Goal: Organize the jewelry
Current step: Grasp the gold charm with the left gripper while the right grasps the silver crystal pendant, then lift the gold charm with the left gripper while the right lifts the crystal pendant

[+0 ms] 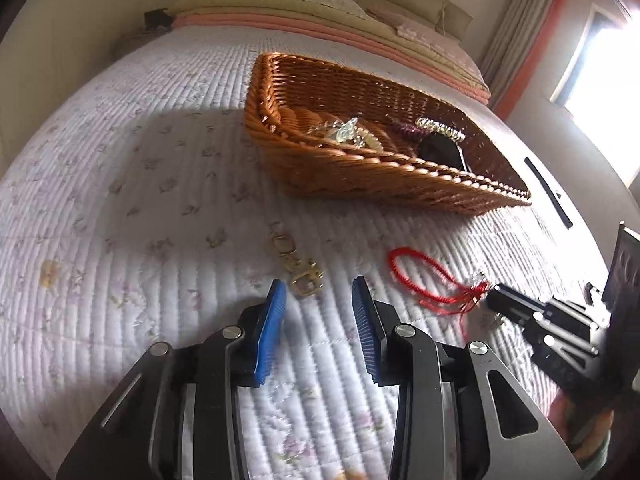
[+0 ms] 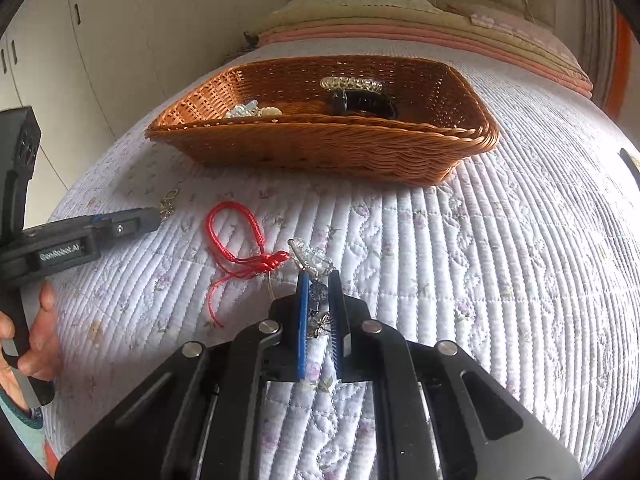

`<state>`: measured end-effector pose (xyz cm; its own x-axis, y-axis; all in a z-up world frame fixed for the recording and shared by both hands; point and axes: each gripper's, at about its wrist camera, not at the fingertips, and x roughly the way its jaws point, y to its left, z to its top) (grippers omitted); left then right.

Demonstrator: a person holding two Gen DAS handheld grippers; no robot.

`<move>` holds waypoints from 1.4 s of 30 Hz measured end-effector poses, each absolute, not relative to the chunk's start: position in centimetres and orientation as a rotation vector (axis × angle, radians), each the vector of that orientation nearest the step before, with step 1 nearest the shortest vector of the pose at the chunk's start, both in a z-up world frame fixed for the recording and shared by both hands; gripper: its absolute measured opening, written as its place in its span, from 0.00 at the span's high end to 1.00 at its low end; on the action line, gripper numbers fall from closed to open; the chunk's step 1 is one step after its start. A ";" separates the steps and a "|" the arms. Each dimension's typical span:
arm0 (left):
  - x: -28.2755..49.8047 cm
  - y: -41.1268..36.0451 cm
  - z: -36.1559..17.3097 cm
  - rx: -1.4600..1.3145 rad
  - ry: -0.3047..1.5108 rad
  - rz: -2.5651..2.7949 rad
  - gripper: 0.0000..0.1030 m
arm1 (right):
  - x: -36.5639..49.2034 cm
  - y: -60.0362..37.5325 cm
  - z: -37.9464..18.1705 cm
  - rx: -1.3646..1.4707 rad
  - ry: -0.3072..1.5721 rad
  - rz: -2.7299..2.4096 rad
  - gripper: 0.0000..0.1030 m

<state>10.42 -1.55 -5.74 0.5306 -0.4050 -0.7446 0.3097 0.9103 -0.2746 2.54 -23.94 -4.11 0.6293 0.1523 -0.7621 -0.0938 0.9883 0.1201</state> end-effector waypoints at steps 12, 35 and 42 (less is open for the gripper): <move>11.5 -2.7 -6.4 -0.082 0.948 -0.374 0.82 | 2.7 -24.4 -4.2 0.109 0.886 0.165 0.92; 6.8 -1.0 -6.4 -0.047 0.845 -0.431 0.82 | 1.6 -25.5 -3.6 0.158 0.870 0.193 0.80; 6.7 -0.8 -6.4 -0.056 0.843 -0.438 0.82 | 3.5 -23.7 -4.2 0.065 0.915 0.143 0.84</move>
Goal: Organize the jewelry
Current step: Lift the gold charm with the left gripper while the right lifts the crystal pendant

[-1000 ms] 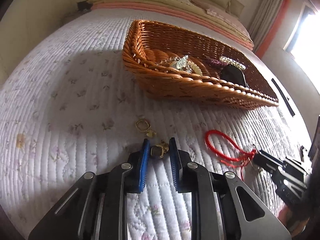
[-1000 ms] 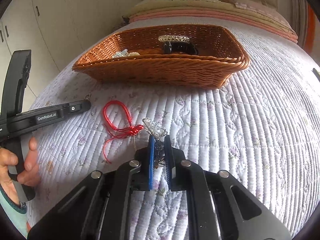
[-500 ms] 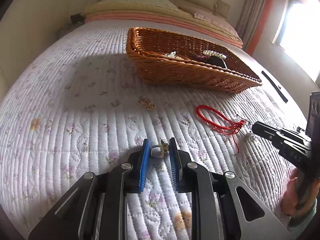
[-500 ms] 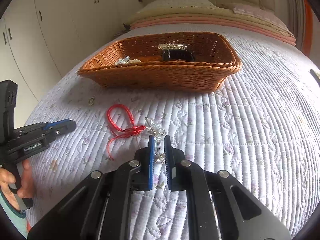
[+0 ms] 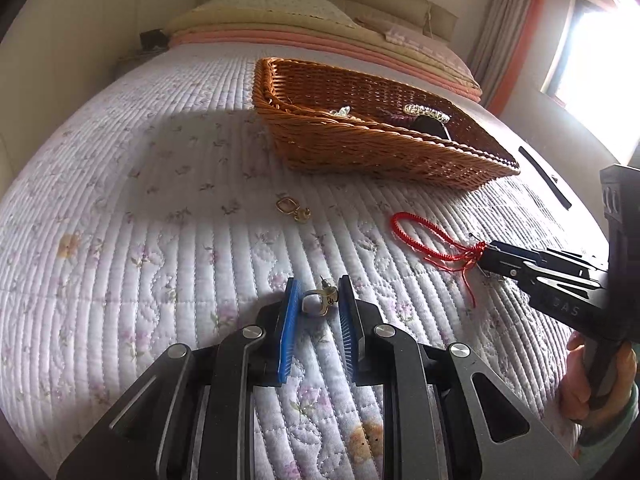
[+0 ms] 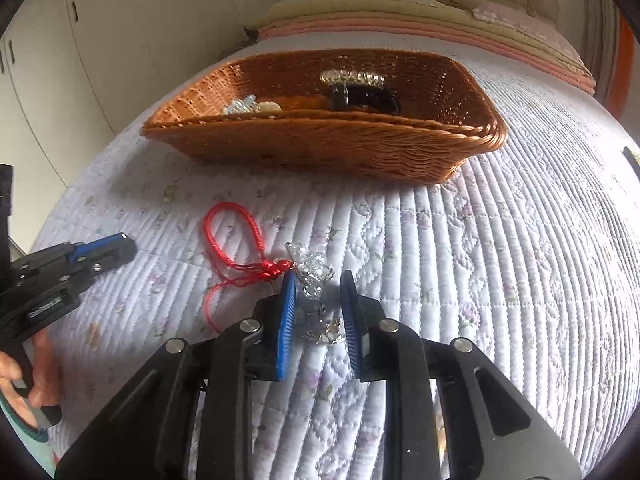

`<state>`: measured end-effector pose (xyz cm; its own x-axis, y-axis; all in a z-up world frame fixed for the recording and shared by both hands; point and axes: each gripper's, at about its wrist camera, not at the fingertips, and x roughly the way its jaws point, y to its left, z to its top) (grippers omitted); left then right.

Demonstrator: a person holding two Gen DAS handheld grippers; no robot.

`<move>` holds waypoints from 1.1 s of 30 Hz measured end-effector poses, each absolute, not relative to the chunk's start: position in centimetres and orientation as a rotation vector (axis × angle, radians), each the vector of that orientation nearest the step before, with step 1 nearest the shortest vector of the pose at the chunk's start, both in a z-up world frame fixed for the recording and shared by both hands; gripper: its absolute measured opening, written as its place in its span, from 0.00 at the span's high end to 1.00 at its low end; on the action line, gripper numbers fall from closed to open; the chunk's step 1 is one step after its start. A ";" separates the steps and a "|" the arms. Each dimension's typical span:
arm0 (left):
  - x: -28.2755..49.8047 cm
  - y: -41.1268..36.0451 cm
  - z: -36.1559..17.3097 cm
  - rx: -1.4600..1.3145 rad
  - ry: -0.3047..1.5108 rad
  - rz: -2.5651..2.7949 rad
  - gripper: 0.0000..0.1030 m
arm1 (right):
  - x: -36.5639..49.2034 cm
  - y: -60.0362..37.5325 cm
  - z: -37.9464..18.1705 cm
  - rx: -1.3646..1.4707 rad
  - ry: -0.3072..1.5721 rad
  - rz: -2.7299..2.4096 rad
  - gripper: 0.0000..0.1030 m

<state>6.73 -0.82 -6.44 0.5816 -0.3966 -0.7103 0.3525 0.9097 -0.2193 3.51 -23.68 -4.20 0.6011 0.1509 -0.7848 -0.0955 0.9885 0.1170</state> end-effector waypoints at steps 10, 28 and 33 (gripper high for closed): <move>4.8 -0.8 -5.0 -0.056 0.772 -0.494 0.83 | 0.3 -25.0 -0.9 0.116 0.781 0.137 0.93; 2.8 -0.7 -4.7 -0.082 0.740 -0.575 0.83 | -3.0 -28.9 0.2 0.278 0.833 0.184 0.93; 2.9 -0.9 -5.0 -0.077 0.750 -0.575 0.83 | -4.7 -30.2 -2.0 0.208 0.916 0.103 0.92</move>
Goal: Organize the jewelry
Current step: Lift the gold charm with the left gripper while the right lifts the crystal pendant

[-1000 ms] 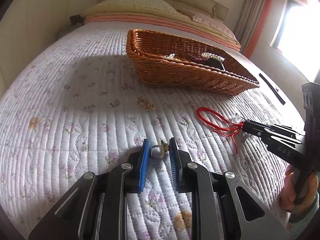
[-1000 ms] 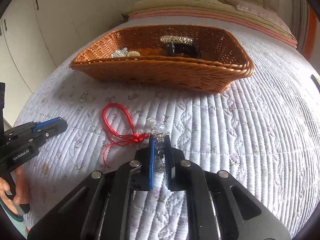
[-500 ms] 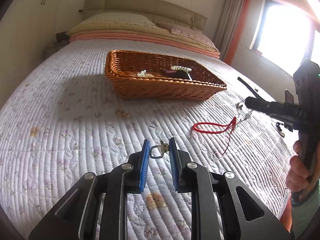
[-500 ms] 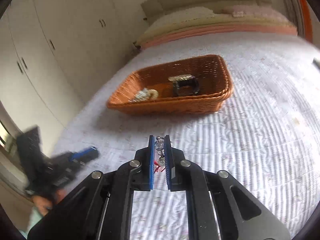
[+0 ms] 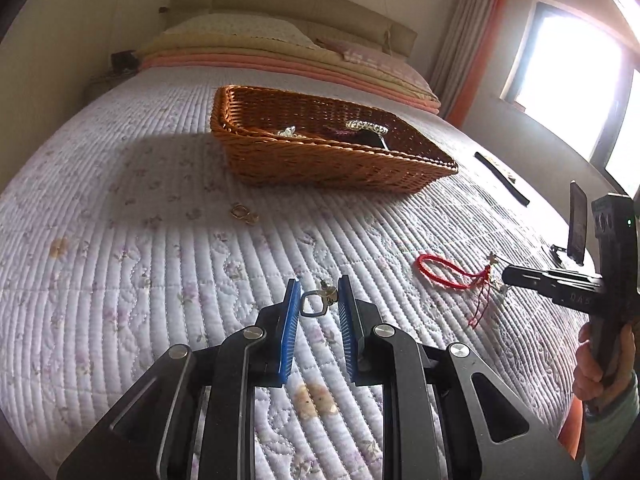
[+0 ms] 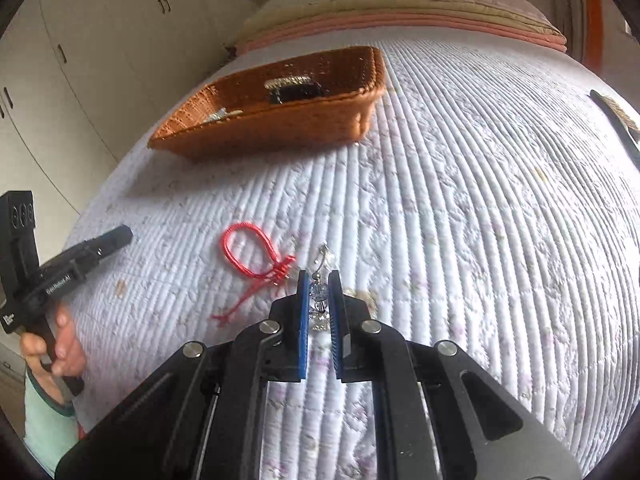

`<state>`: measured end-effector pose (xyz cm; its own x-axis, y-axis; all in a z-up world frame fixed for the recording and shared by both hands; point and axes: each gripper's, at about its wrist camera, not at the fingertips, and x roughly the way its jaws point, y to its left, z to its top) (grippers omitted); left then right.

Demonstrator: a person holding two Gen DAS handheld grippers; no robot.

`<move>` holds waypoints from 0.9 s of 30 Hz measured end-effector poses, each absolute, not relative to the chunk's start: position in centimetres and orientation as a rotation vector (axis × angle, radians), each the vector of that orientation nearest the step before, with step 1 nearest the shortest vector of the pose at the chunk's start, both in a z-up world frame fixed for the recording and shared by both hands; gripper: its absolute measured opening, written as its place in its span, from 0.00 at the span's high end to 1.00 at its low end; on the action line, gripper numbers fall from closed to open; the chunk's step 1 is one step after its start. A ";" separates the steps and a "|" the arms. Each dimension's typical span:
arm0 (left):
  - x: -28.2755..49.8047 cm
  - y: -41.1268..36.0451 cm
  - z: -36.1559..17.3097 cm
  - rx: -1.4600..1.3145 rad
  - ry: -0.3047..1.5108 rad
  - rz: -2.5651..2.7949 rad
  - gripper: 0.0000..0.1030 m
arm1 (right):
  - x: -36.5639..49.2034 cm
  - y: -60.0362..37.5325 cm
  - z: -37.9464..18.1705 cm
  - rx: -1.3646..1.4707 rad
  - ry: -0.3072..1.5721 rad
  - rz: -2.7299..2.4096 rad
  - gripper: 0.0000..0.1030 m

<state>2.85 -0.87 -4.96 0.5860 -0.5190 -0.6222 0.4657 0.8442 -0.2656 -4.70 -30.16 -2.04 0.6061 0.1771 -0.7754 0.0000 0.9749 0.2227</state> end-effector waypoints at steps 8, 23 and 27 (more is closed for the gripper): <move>3.1 -1.2 -5.1 -0.068 0.755 -0.575 0.83 | -6.7 -32.8 -3.0 0.238 0.968 0.048 0.92; 3.1 -1.4 -5.3 -0.068 0.761 -0.580 0.83 | -4.5 -34.0 -2.6 0.220 0.994 0.052 0.58; 3.1 -1.4 -5.3 -0.067 0.764 -0.580 0.83 | -4.3 -31.6 -3.8 0.046 0.992 0.000 0.79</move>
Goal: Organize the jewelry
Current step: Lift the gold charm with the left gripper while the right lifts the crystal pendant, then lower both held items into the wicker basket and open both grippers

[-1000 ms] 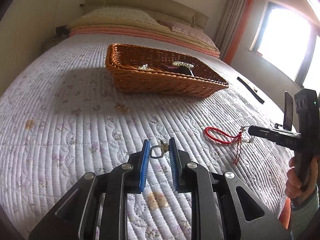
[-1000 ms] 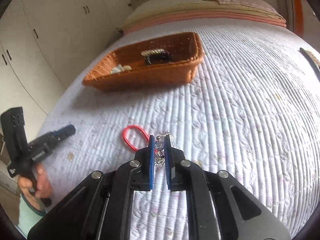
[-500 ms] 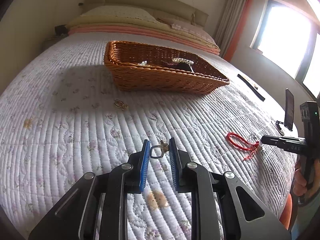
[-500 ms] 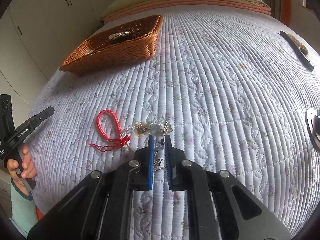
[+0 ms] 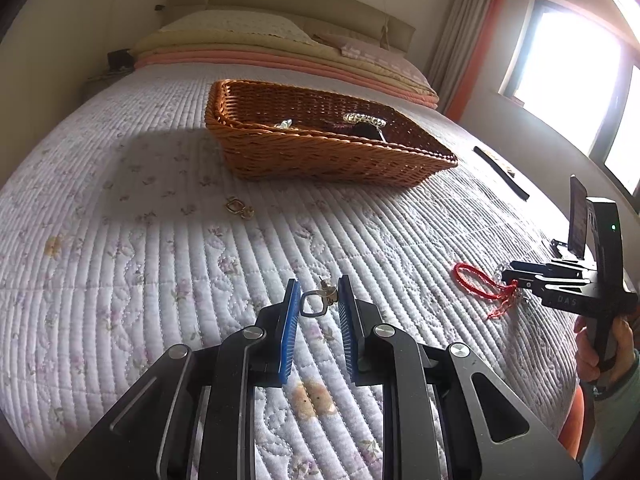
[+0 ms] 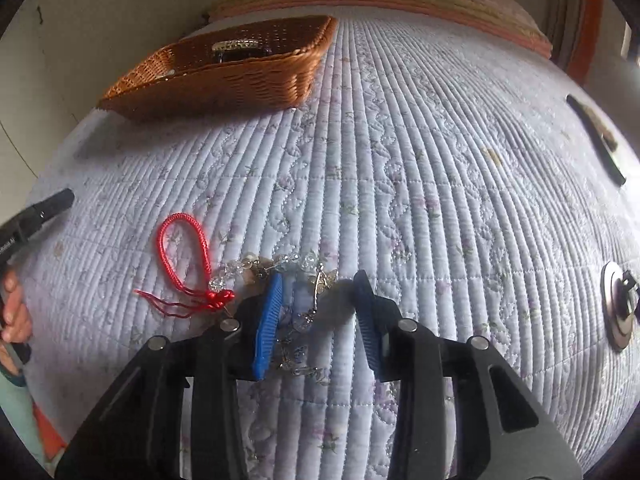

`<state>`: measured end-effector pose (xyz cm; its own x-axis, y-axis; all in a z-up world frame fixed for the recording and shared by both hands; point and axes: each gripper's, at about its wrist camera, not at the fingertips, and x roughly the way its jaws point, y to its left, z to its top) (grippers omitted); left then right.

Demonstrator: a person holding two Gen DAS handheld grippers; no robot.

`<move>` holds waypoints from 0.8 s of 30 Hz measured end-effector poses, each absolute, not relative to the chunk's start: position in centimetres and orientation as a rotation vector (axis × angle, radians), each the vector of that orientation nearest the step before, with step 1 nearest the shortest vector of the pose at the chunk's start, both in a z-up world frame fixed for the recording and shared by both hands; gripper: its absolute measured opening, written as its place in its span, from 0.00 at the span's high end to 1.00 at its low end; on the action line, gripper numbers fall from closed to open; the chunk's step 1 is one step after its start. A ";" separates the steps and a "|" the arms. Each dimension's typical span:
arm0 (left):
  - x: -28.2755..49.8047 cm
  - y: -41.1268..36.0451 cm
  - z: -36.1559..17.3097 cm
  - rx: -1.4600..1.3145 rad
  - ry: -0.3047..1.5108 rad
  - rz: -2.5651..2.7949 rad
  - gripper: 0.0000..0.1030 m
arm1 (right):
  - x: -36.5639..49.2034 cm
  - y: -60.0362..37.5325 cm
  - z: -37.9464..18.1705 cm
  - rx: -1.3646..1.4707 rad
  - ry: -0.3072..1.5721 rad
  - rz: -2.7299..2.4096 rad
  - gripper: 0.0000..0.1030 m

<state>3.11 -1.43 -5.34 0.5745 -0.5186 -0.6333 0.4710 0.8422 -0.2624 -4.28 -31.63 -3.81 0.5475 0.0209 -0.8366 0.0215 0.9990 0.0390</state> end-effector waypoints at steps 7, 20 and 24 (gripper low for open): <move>3.2 -1.4 -5.4 -0.069 0.761 -0.583 0.83 | -4.3 -28.8 -0.6 0.067 0.887 0.131 0.96; 2.9 -1.4 -5.3 -0.068 0.749 -0.589 0.83 | -6.1 -27.4 9.3 0.181 0.665 0.286 0.96; 2.7 -1.6 -5.3 -0.063 0.745 -0.589 0.83 | -6.4 -28.0 8.7 0.221 0.673 0.298 0.96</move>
